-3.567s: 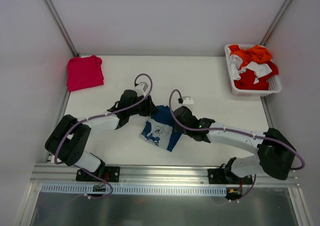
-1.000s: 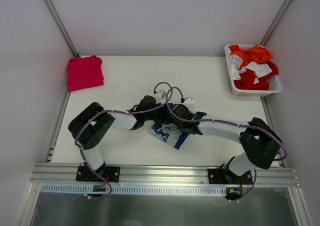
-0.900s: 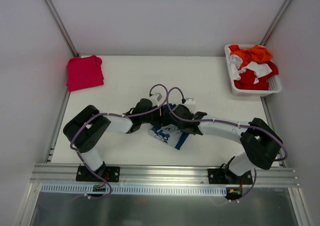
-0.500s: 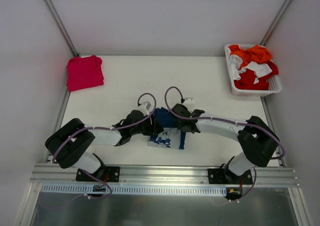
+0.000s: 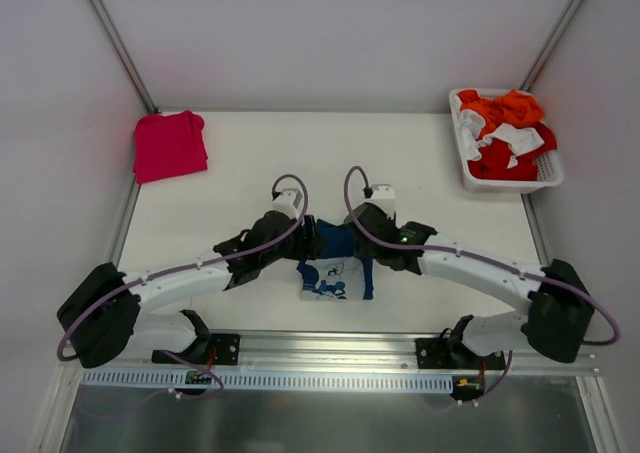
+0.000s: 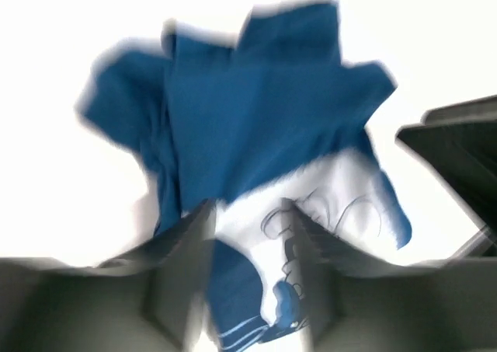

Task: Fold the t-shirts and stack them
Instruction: Smooth out wrinkles on the folded tshirt

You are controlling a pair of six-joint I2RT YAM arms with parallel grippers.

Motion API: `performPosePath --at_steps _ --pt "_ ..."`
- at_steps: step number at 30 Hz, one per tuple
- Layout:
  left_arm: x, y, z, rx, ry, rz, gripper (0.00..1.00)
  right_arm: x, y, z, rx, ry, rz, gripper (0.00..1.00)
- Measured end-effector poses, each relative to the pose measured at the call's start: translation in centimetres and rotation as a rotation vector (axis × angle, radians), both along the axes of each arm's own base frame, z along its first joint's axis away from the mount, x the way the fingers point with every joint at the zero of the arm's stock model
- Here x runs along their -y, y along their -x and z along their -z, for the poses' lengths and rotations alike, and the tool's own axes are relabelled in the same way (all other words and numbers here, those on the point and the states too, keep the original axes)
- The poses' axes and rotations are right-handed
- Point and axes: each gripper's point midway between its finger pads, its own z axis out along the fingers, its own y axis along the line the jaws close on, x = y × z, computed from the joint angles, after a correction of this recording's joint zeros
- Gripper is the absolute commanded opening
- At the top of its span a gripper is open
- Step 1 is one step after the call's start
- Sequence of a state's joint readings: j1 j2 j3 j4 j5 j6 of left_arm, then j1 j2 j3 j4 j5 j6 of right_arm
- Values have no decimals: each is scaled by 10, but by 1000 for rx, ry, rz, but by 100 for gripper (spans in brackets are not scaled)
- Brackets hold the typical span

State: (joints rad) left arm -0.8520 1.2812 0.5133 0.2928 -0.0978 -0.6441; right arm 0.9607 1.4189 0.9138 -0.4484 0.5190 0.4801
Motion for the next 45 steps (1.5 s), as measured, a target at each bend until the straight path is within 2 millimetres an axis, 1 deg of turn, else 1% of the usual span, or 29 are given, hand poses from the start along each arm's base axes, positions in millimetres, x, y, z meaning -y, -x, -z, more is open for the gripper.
performPosePath --at_steps 1,2,3,4,5,6,7,8,10,11,13,15,17,18,20,23,26,31,38,45 --pt "0 -7 -17 42 -7 -7 78 1 -1 -19 37 -27 -12 62" --pt "-1 -13 -35 81 -5 -16 87 2 0 -33 62 -51 -14 67" --pt "-3 -18 -53 121 -4 -29 99 6 -1 -53 103 -81 -21 79" --pt "-6 -22 -70 160 0 -43 99 8 0 -68 131 -108 -20 84" --pt "-9 -24 -84 186 4 -55 99 13 2 -82 160 -133 -23 87" --pt "-13 -24 -94 207 3 -61 99 17 4 -95 184 -156 -26 89" --pt "-16 -23 -100 218 -1 -63 99 23 8 -105 201 -176 -27 89" --pt "-19 -22 -101 219 -8 -66 99 28 11 -110 208 -185 -30 89" --pt "-23 -18 -93 197 -37 -62 99 35 17 -116 214 -200 -31 90" --pt "-26 -15 -83 177 -59 -59 99 38 20 -115 212 -203 -33 90" --pt "-33 -8 -57 125 -113 -52 99 43 26 -102 185 -187 -34 93" --pt "-41 3 -26 55 -175 -38 99 49 33 -80 144 -157 -31 98" --pt "-50 14 1 -11 -229 -25 99 55 40 -58 97 -127 -30 100" --pt "-54 20 12 -39 -246 -20 99 58 44 -48 78 -116 -28 99" --pt "-59 27 25 -72 -263 -17 99 64 51 -31 43 -106 -28 99" --pt "-61 32 31 -89 -266 -12 99 68 57 -17 19 -127 -24 99" --pt "-56 32 29 -87 -242 0 99 68 57 -11 14 -162 -12 100" --pt "-41 32 27 -77 -165 38 99 62 53 -1 5 -211 -4 99" --pt "-22 35 38 -105 -106 88 99 50 48 21 -37 -230 -10 100" --pt "-2 32 34 -87 -9 120 99 43 40 34 -44 -278 2 100"
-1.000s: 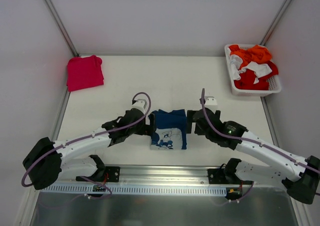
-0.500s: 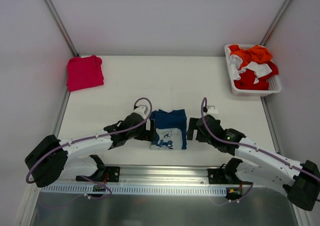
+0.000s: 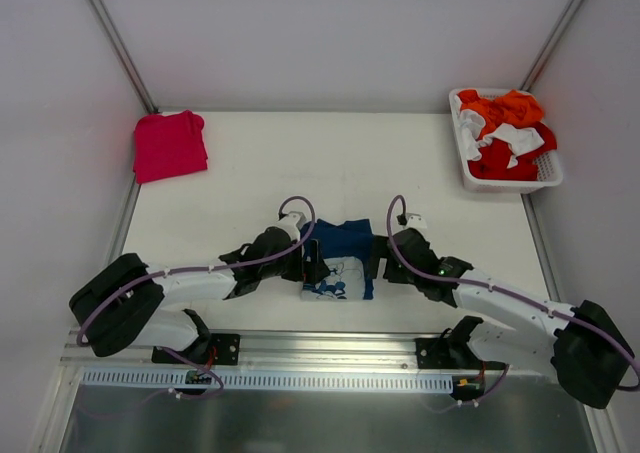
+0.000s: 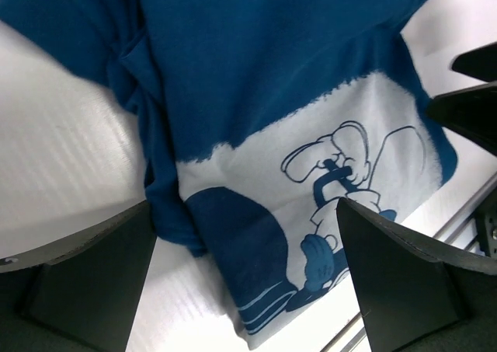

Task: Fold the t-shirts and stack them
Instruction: Smooth out wrinkles on the folded tshirt, then put the neatly folded tshirt into the corner of the board with both arms

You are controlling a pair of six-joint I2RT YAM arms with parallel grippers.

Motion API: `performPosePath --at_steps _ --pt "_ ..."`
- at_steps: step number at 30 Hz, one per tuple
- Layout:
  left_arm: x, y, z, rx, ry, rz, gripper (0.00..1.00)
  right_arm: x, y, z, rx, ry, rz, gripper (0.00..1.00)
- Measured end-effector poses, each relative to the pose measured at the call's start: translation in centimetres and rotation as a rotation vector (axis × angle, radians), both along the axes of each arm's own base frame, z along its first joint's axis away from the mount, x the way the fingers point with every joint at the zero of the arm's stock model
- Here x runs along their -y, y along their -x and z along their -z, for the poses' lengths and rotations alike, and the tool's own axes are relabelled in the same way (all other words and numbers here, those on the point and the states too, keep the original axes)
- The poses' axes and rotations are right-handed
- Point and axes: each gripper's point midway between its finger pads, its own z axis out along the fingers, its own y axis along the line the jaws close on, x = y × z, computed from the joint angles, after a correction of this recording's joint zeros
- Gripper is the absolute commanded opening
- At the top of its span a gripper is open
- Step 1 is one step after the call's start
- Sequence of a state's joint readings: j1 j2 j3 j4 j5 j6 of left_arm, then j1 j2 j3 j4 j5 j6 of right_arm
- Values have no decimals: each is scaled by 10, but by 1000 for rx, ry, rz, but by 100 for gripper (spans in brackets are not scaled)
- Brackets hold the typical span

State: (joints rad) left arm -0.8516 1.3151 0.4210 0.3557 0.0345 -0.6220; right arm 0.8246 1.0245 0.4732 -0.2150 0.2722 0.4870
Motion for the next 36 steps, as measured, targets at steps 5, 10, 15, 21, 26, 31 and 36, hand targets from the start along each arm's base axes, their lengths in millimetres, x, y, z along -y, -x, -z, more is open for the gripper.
performPosePath --at_steps 5,10,15,21,26,31,36 --pt "6 0 -2 7 41 9 99 -5 -5 12 -17 -35 1 99" --pt "8 1 -2 5 61 17 99 -20 -17 17 -13 -93 -8 100" --pt "8 1 -3 10 69 16 99 -42 -29 14 -3 -156 -39 100" --pt "2 -1 -3 12 75 0 99 -71 -44 11 -1 -229 -74 99" --pt "0 -3 -3 21 94 -9 99 -89 -50 9 2 -296 -99 99" --pt "3 -4 -5 19 126 -10 99 -96 -51 7 1 -327 -117 100" --pt "11 -6 -6 11 167 -11 99 -96 -51 7 -3 -331 -120 99"
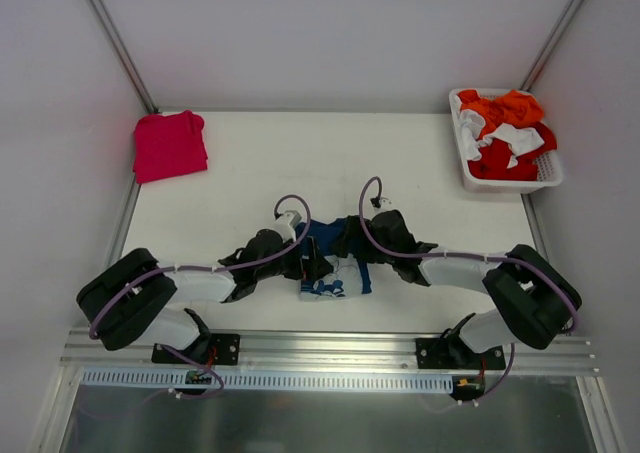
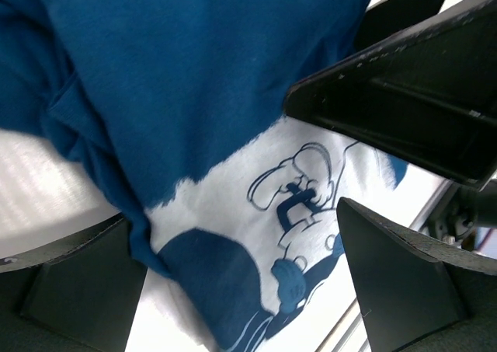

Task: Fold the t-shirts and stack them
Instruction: Put the neatly folded tshirt into the corner of the board with both arms

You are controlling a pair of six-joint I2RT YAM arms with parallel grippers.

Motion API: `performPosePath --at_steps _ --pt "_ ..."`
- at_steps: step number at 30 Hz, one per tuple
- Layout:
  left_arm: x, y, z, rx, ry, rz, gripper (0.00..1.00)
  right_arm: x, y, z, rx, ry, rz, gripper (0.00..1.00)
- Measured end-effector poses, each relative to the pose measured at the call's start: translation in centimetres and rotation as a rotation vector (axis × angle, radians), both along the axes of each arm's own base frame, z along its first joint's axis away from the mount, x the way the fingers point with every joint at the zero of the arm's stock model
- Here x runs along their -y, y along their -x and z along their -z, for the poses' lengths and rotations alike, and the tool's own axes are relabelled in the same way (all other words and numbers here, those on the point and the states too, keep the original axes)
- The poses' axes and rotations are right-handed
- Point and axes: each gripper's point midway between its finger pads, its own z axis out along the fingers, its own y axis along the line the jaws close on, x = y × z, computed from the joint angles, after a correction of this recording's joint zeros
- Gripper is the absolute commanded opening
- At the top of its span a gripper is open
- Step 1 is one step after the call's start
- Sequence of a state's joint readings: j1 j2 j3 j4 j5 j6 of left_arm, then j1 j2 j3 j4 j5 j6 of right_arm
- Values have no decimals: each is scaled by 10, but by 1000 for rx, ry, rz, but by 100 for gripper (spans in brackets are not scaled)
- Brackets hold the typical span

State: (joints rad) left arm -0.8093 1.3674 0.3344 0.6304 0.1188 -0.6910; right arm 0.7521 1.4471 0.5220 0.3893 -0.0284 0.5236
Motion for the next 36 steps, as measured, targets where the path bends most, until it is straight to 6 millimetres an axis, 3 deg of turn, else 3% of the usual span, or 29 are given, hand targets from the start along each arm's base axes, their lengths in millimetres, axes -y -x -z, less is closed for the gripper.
performPosePath --at_steps 13,15,16,17,18,19,21,22,23,36 --pt "14 -4 -3 -14 90 -1 99 -18 -5 0 -4 -38 -43 96" --pt "14 -4 -4 -17 93 0 98 -24 -7 0 -3 -46 -54 83" --pt "14 -4 -4 -18 93 0 94 -26 -7 1 -4 -46 -60 77" --pt "14 -4 -4 -19 94 0 87 -28 -7 2 -8 -46 -66 63" --pt "15 -4 -4 -21 96 -1 78 -29 -7 4 -9 -44 -71 57" --pt "15 -3 -4 -26 97 -2 63 -30 -5 8 -22 -40 -73 51" --pt "14 -3 -2 -36 92 -6 43 -31 -3 12 -32 -34 -81 23" --pt "12 -2 0 -39 82 -7 15 -31 -1 15 -42 -30 -86 4" --pt "11 -2 2 -48 76 -13 1 -31 0 17 -50 -28 -87 1" --pt "9 -15 3 -64 -70 -8 0 -39 -4 13 -71 33 -111 1"
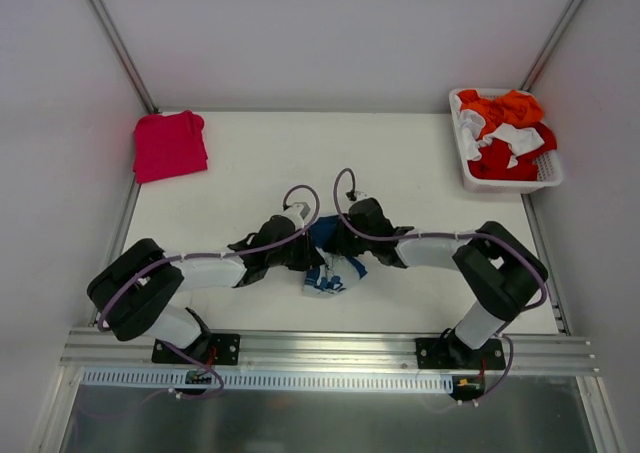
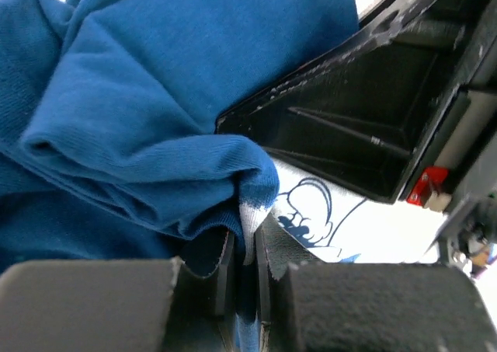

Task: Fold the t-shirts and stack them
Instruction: Put the neatly folded tshirt into the corner of the board with both arms

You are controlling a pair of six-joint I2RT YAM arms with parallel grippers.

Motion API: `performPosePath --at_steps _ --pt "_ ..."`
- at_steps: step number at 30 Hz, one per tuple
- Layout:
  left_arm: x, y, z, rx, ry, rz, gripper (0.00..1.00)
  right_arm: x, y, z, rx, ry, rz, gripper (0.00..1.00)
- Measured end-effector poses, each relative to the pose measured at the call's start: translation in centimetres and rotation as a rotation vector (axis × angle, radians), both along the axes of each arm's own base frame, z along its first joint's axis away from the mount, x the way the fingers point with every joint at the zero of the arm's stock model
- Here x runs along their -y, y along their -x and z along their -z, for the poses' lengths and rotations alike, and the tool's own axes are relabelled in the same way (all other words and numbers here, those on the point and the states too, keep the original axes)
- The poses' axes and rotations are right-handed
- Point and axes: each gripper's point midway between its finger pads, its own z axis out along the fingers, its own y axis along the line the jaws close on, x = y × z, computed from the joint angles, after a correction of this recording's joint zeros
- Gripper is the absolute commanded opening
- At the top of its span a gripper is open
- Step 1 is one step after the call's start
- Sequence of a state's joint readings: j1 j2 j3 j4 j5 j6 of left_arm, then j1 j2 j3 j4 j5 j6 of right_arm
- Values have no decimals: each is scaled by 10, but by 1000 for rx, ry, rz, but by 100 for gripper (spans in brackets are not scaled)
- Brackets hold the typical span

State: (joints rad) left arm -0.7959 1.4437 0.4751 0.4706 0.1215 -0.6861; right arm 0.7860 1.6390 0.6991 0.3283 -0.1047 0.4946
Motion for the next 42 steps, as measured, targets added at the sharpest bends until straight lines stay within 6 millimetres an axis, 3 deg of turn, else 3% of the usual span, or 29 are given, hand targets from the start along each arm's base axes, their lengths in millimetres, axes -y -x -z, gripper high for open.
performPosePath --at_steps 5,12,17,24,31,36,42 --pt "-12 -28 -16 0 -70 -40 0 -15 -23 -18 26 54 -21 0" --pt "-43 -71 -73 93 -92 -125 0 -50 -68 -88 137 75 -69 0" --pt "-62 -97 -103 141 -117 -171 0 -75 -97 -120 178 90 -105 1" --pt "-100 -126 -114 140 -183 -259 0 -116 -128 -131 145 95 -177 1" --pt "-145 -165 -128 134 -197 -379 0 -158 -169 -147 140 -21 -237 1" --pt "-171 -183 -130 105 -210 -444 0 -156 -184 -148 100 -106 -248 1" --pt "-177 -193 -129 87 -227 -460 0 -170 -195 -140 55 -223 -269 1"
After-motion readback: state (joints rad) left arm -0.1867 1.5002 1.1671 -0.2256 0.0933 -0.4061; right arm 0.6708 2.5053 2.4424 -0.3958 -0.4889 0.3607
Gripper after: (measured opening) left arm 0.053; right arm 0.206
